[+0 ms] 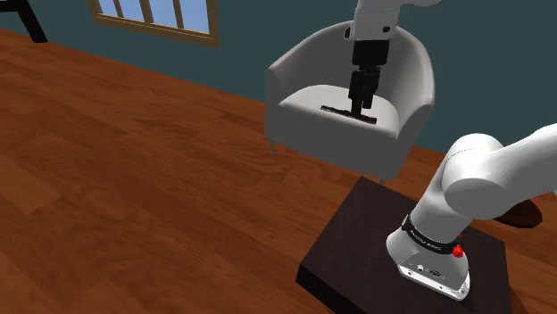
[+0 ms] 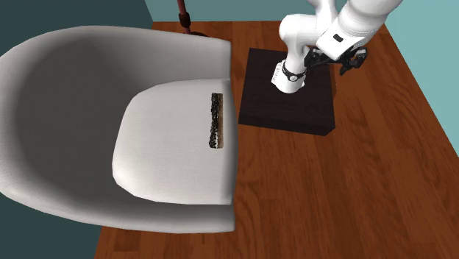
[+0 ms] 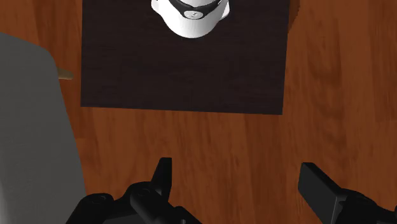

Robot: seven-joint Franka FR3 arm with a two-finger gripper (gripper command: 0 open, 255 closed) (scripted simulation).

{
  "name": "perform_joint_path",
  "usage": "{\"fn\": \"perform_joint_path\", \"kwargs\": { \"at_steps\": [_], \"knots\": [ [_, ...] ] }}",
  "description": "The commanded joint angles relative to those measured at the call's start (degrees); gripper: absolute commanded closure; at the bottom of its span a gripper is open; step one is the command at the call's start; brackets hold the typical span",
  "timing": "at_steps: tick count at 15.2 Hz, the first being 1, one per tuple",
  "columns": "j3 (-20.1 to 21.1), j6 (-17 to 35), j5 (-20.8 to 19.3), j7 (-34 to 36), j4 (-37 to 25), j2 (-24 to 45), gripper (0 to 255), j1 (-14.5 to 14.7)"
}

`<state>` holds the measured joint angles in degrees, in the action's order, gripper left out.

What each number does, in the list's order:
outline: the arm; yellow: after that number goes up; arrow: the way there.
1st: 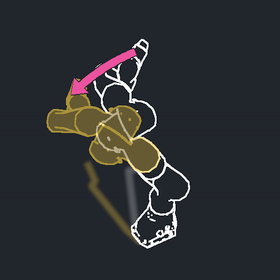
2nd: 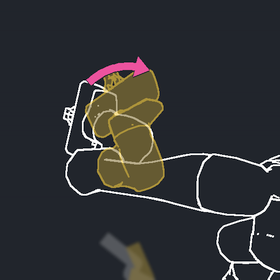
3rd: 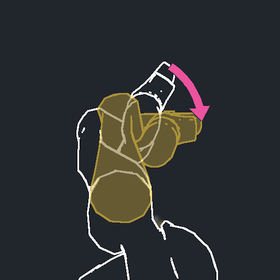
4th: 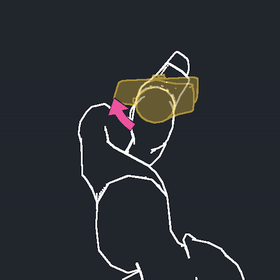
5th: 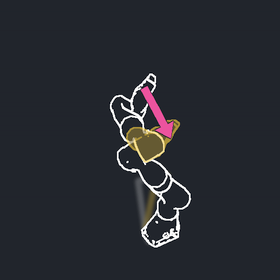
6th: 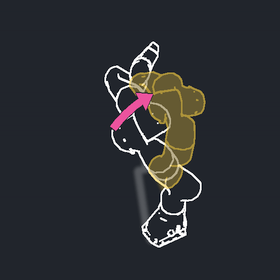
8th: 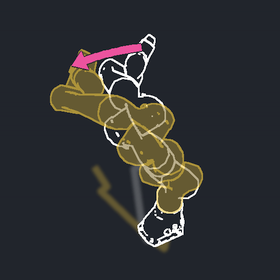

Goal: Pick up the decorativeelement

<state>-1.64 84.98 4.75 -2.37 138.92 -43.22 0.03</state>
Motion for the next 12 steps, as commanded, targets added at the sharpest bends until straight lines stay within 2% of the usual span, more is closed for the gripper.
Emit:
{"fn": "perform_joint_path", "kwargs": {
  "at_steps": [1, 12],
  "knots": [
    [0.0, 0.0, 0.0, 0.0, 0.0, 0.0, 0, 0.0],
    [-11.5, 15.1, -11.4, -16.0, 4.2, 5.8, 0, -4.5]
  ]
}}
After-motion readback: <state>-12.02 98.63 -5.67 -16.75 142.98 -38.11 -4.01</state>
